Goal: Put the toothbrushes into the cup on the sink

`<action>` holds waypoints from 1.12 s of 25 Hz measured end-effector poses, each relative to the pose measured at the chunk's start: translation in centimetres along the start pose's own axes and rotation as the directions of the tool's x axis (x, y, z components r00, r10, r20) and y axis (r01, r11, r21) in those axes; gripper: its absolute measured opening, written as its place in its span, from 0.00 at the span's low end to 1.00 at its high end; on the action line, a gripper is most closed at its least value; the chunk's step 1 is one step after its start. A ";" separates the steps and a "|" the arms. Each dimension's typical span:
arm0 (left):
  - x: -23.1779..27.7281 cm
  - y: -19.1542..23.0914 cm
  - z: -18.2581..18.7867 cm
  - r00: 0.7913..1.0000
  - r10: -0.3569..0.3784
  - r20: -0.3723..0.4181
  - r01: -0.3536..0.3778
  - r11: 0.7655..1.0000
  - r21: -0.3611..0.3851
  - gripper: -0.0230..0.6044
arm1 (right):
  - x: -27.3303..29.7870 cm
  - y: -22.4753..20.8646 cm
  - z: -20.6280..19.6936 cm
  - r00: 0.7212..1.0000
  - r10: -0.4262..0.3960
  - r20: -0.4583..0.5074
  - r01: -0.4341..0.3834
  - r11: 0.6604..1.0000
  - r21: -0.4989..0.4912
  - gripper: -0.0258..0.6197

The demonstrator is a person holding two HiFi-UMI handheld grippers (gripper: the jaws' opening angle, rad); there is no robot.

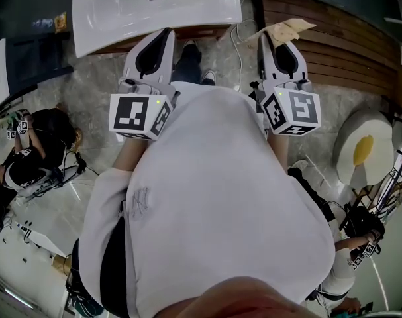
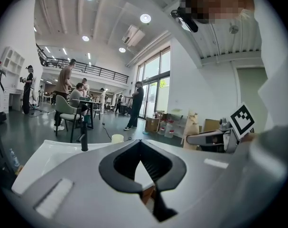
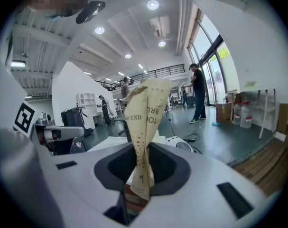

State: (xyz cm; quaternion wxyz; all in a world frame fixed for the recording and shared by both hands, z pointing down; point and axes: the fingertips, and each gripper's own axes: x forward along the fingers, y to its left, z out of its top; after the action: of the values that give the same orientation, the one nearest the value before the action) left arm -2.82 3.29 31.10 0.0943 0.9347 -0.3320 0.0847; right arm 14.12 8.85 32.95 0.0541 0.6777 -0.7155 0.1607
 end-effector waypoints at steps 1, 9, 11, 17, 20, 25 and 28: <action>0.4 0.6 0.0 1.000 -0.002 -0.002 0.002 1.000 -0.003 0.01 | 0.7 0.0 0.2 1.000 -0.003 -0.002 0.003 1.000 0.001 0.13; 4.8 7.3 2.2 1.000 -0.001 -0.014 0.001 1.000 -0.012 0.01 | 7.8 -0.2 3.3 1.000 -0.028 -0.003 0.028 1.000 0.013 0.13; 5.7 9.0 3.1 1.000 -0.001 -0.017 0.001 1.000 -0.009 0.01 | 9.5 0.0 4.7 0.999 -0.035 0.006 0.035 0.999 0.014 0.13; 8.7 12.8 3.9 0.999 -0.033 -0.034 0.032 0.999 -0.012 0.01 | 14.0 0.1 6.5 0.998 -0.064 0.015 0.064 0.998 0.019 0.13; 9.5 14.5 3.3 0.998 -0.039 -0.056 0.037 0.999 -0.035 0.01 | 15.6 0.3 6.4 0.997 -0.079 0.012 0.079 0.996 0.030 0.13; 10.2 16.9 2.8 0.997 -0.047 -0.067 0.044 0.998 -0.045 0.01 | 17.7 1.2 6.5 0.996 -0.092 0.007 0.092 0.995 0.030 0.13; 10.2 17.4 2.8 0.997 -0.052 -0.061 0.048 0.997 -0.058 0.01 | 18.0 1.6 6.6 0.995 -0.098 -0.003 0.098 0.995 0.021 0.13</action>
State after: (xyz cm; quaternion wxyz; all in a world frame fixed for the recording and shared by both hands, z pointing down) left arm -5.86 -16.81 32.69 0.1329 0.9366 -0.3076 0.1022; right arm 12.08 -10.29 31.82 0.0553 0.7126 -0.6794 0.1661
